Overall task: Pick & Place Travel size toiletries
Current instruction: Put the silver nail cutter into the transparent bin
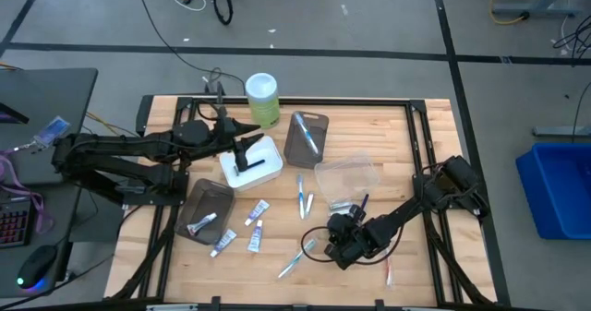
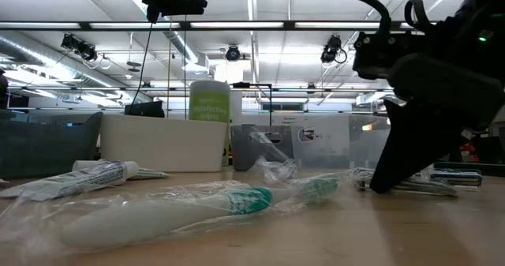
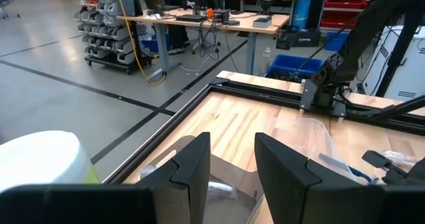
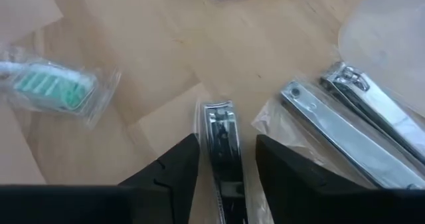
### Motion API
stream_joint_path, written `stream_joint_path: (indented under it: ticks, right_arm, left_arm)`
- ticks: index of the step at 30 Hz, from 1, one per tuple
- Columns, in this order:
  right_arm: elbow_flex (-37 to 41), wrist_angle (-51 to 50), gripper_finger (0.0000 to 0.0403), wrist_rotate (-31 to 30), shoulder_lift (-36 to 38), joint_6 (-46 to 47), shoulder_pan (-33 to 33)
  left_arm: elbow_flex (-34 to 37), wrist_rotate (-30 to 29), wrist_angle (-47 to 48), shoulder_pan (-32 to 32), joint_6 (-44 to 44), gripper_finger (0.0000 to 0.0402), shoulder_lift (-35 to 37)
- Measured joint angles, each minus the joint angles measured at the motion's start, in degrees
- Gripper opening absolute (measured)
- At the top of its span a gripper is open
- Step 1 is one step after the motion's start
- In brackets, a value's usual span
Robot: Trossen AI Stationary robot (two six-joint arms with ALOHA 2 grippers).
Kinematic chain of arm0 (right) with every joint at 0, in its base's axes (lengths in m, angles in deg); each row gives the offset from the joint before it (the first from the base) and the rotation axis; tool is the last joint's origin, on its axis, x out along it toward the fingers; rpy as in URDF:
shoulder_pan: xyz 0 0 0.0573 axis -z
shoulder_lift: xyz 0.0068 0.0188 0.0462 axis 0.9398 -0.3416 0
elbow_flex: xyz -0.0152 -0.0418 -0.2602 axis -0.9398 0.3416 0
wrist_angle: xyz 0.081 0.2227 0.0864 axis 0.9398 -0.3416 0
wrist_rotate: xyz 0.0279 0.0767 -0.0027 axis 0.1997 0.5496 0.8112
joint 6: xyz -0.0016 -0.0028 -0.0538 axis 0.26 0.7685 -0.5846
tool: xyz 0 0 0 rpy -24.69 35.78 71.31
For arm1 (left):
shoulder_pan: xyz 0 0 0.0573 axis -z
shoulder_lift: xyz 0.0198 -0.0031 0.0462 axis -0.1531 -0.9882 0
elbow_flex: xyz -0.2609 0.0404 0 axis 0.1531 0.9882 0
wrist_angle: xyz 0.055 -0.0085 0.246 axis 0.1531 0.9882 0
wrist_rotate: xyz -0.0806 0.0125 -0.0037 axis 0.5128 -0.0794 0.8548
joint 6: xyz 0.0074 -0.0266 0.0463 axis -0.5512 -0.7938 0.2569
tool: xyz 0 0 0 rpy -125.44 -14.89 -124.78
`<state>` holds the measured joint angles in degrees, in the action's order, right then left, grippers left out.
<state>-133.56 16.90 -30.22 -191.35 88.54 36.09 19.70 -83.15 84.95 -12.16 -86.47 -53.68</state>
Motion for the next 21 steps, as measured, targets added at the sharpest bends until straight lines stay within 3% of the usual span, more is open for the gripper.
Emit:
stream_joint_path:
  ticks: [9, 13, 19, 21]
  right_arm:
    - [0.0, 0.7, 0.0051, 2.5, 2.5, -4.8, 0.1]
    - [-1.6, -3.6, 0.0049, 3.6, 9.6, -12.3, 1.0]
    - [-2.7, -13.6, 0.005, -11.2, 21.5, -24.0, 4.9]
    - [-2.4, -17.7, 0.0054, -13.6, 25.1, -26.3, 7.5]
  left_arm:
    - [0.0, 0.0, 0.9, 0.0, -0.1, 0.0128, 0.0]
    - [0.0, 0.0, 0.9, 0.0, -0.2, 0.0128, 0.0]
    - [0.0, 0.0, 0.7, 0.0, -0.2, 0.0128, -0.9]
    - [0.0, 0.0, 0.6, 0.0, -0.2, 0.0128, -0.9]
